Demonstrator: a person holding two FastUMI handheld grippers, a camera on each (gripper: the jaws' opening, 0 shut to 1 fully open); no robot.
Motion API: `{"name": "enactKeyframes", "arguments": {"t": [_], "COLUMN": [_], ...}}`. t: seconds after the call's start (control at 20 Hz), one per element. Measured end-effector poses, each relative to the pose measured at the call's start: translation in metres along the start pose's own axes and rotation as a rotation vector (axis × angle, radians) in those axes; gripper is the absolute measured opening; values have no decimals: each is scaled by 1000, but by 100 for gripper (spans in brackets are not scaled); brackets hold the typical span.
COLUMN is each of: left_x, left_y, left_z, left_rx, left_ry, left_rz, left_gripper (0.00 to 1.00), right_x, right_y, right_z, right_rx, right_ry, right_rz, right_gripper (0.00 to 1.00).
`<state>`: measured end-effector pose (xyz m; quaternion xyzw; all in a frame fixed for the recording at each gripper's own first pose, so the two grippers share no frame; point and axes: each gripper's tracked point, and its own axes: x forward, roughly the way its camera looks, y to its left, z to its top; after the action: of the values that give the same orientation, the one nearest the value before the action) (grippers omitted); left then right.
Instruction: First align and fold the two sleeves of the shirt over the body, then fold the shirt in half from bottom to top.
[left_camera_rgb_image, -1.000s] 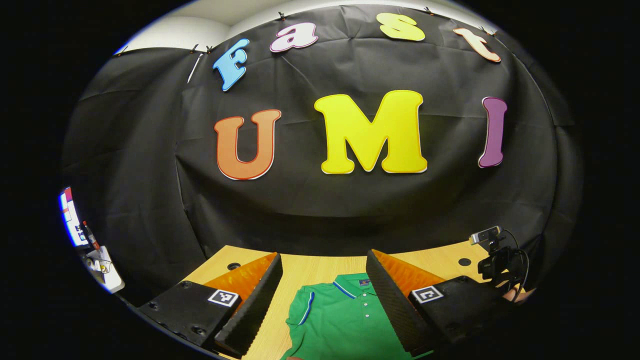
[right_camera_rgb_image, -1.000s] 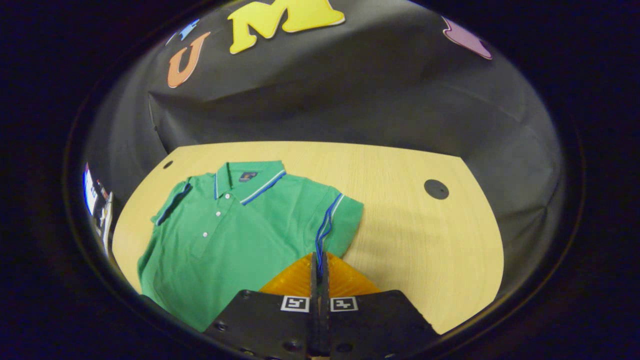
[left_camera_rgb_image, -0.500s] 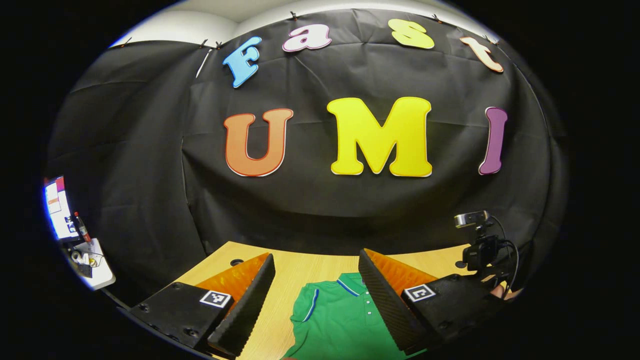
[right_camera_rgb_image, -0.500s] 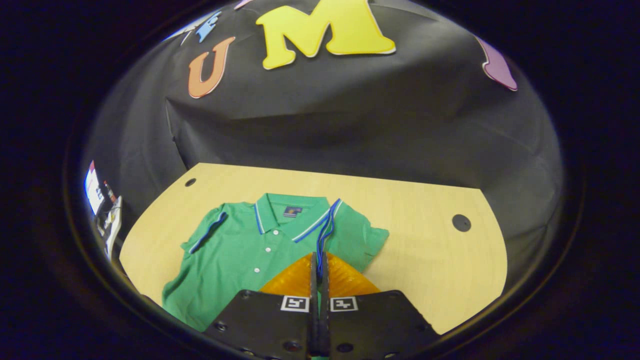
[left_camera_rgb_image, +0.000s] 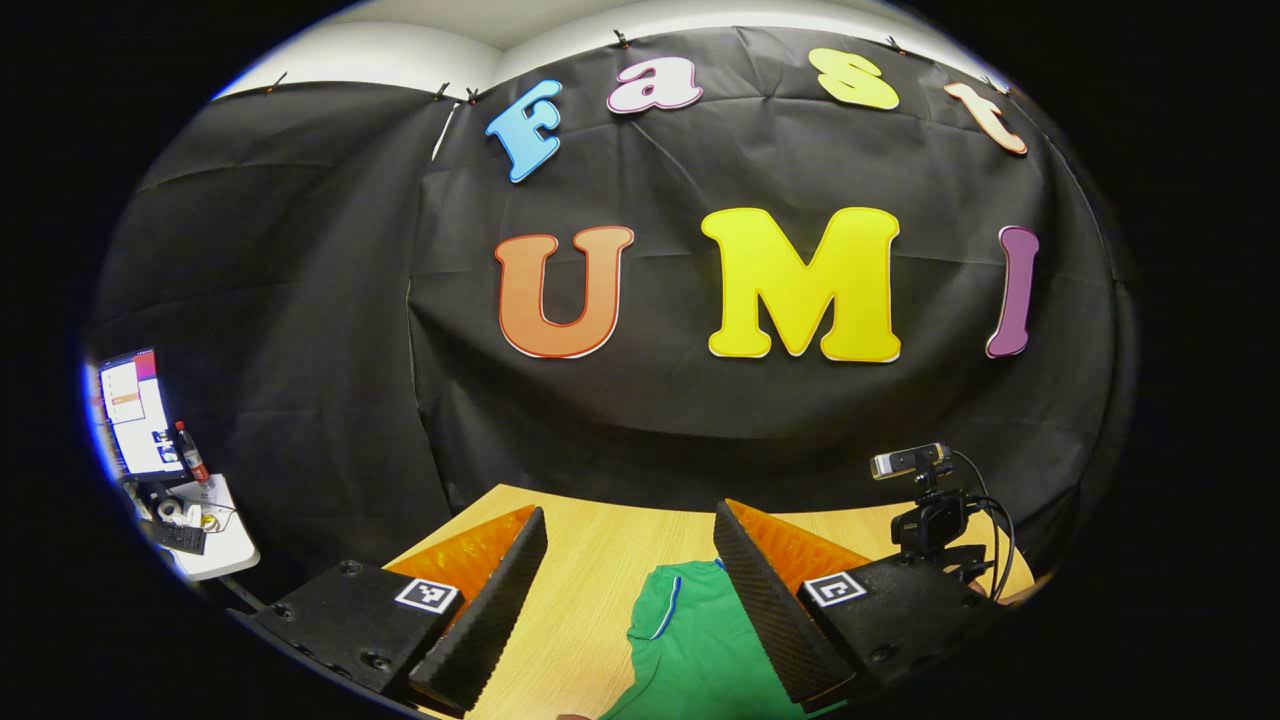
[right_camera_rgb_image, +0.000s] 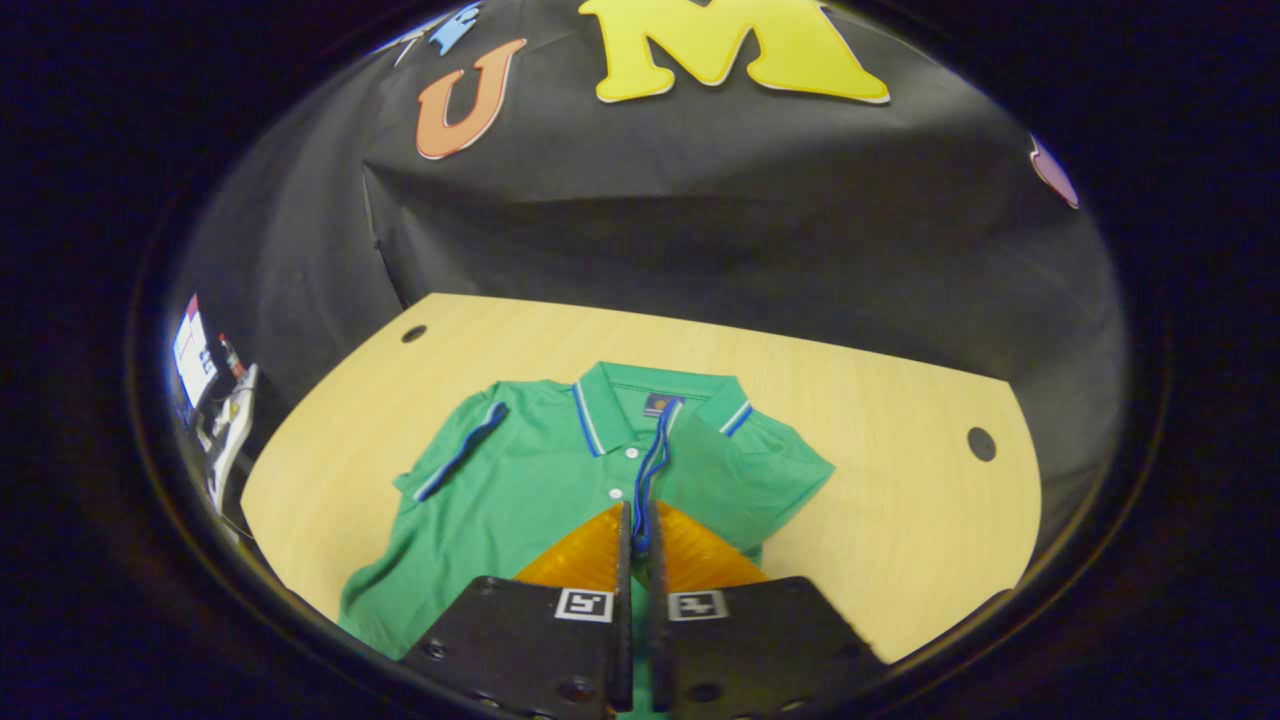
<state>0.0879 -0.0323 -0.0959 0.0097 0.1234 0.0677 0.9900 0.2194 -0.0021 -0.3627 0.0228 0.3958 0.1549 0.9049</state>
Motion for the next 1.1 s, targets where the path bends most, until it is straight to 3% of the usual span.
{"name": "enactKeyframes", "arguments": {"t": [0.1, 0.15, 0.3, 0.65, 0.85, 1.1], "left_x": [0, 1, 4, 25, 53, 91], "left_y": [7, 8, 5, -21, -33, -40], "left_z": [-1, -1, -9, -48, -79, -146], "left_rx": [-2, -5, 4, -19, 22, 60], "left_ry": [0, 1, 18, 160, 260, 483], "left_rz": [3, 0, -33, -153, -215, -239], "left_gripper": [100, 100, 100, 100, 100, 100], "right_x": [-10, -17, -54, -165, -224, -258], "right_y": [7, 9, 1, -1, -13, -35], "right_z": [4, 9, 30, 51, 54, 40], "right_rx": [-21, -35, -45, -5, 15, 68], "right_ry": [-25, -43, -146, -293, -366, -361], "right_rz": [14, 5, -106, -200, -272, -362], "right_gripper": [41, 46, 97, 96, 97, 97]}}
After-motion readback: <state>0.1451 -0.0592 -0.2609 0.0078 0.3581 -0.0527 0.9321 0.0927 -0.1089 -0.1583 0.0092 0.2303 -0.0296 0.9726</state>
